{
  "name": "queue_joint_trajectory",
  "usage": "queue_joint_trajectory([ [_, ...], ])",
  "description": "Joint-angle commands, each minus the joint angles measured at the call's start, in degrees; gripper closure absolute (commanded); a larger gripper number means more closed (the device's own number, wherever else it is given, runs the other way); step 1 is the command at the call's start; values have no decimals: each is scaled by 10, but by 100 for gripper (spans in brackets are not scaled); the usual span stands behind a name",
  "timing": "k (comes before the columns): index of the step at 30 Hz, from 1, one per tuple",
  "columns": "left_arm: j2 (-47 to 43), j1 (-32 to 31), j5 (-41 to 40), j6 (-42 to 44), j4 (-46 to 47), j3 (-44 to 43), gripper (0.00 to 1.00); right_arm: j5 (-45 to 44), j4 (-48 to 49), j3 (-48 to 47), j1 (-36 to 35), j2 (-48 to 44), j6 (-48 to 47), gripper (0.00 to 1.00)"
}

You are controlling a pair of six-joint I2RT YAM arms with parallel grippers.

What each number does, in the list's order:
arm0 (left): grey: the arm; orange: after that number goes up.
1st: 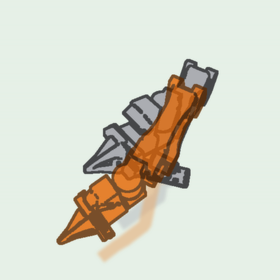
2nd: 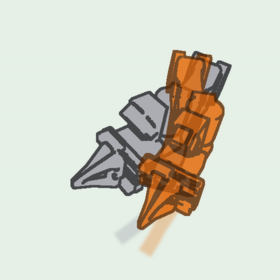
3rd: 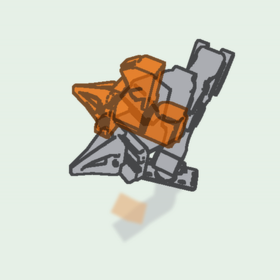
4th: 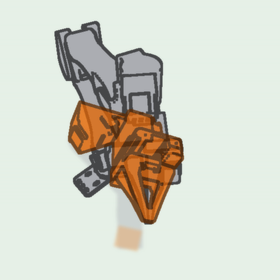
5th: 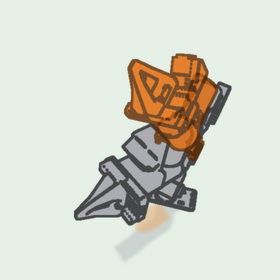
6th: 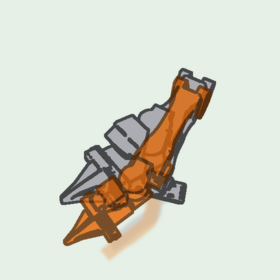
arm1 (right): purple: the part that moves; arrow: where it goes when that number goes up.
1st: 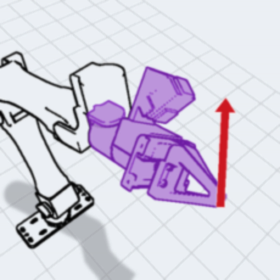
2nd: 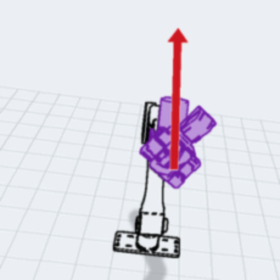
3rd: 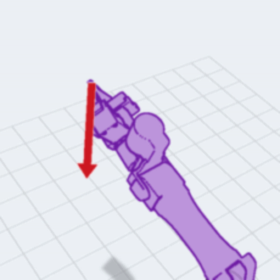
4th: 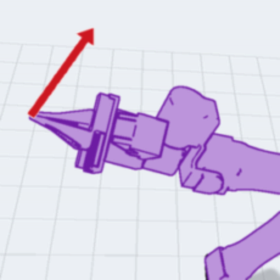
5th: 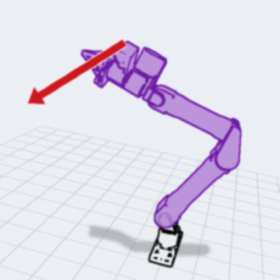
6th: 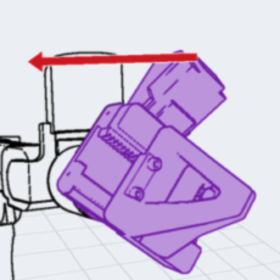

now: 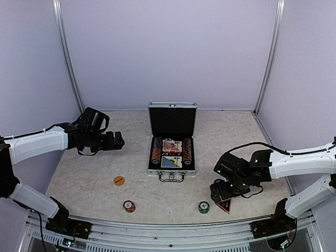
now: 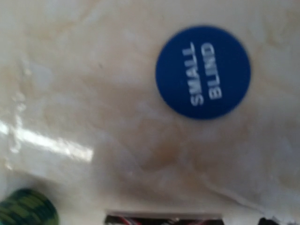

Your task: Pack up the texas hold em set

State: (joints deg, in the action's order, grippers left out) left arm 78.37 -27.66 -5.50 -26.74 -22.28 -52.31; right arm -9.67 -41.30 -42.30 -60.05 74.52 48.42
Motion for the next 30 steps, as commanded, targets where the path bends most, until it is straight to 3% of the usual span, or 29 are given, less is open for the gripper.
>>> queue_joint_trajectory([
  [1,-8,5,3,-2,9,4,1,1,-12,17,-12,-1,23,0],
  [9,-9,5,2,-2,7,5,1,-9,-22,21,-23,13,16,0],
  [23,-6,4,6,-2,8,4,1,61,-57,57,-46,-74,35,3],
  [27,-5,4,5,-1,8,3,1,85,-40,65,-66,-74,47,8],
  [30,-5,4,4,-1,7,2,1,96,-24,72,-75,-75,59,19],
])
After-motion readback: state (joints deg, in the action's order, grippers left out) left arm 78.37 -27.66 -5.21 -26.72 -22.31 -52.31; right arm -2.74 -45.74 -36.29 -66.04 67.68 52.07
